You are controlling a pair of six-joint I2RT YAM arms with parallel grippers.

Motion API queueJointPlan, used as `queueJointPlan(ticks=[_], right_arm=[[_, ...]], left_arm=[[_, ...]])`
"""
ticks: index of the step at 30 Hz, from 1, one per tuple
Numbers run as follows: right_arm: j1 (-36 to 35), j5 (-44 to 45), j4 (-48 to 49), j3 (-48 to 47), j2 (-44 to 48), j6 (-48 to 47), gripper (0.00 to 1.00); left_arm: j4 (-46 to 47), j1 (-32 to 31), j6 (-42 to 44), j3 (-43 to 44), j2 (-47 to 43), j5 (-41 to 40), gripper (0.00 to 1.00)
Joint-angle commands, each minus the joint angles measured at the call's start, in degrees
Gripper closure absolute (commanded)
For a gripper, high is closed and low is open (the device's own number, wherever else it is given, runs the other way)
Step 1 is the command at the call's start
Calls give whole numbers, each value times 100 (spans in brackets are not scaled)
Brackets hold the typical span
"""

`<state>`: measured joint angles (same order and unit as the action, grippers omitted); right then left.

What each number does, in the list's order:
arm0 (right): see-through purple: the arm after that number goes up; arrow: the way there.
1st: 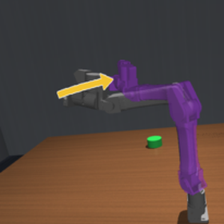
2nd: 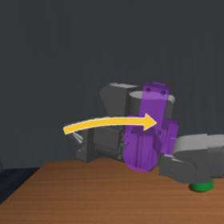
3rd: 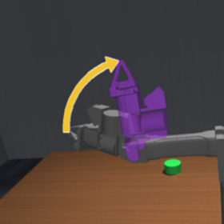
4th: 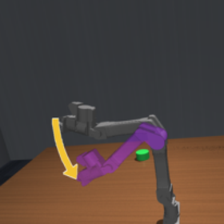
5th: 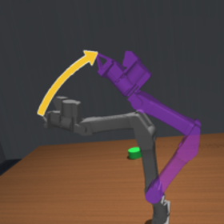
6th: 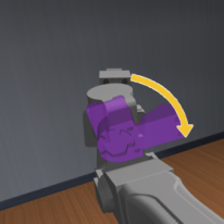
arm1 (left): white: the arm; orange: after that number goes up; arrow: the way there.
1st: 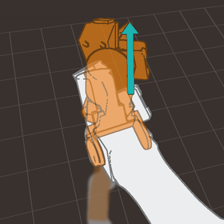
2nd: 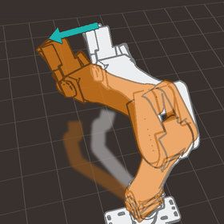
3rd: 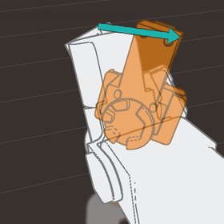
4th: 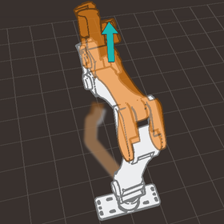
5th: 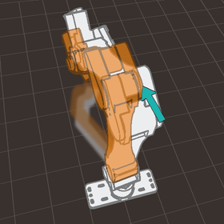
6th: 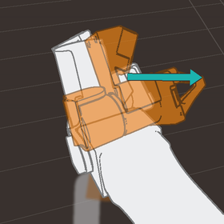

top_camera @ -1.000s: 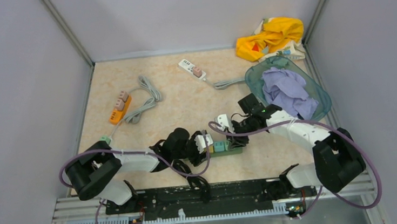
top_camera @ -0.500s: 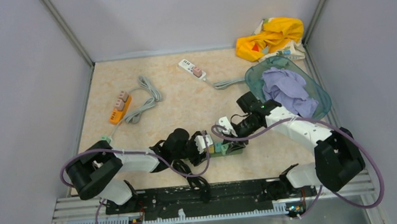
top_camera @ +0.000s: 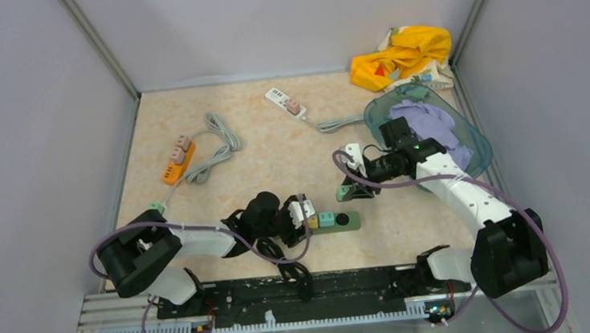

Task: Pull the plug off the socket
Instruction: Remove the plug from the socket, then place the plug at the center of the board.

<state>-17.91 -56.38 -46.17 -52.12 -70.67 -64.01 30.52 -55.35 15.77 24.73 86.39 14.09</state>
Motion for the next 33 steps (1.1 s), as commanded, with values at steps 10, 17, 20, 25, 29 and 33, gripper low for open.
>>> queueJointPlan(ticks=[10, 17, 20, 25, 29, 33], right_arm=[[323, 820, 3349, 454, 126, 3724, 100], [326, 1893, 4715, 716, -159, 5062, 98], [326, 2389, 5037, 633, -554, 5354, 97], [172, 3457, 5160, 221, -1426, 5658, 96], [-143, 4757, 5701, 124, -1789, 5378, 92], [-387, 5780, 6026, -90, -2304, 4905, 87]], left_arm=[[326, 15, -680, -192, -175, 343, 28], [192, 16, -1000, -47, -707, 184, 7], [72, 16, -1109, -4, -1014, 100, 3], [-281, 15, -1294, 29, -1515, -28, 2], [-564, 16, -1547, -10, -2012, -162, 2], [-626, 16, -2056, -244, -2696, -342, 0]])
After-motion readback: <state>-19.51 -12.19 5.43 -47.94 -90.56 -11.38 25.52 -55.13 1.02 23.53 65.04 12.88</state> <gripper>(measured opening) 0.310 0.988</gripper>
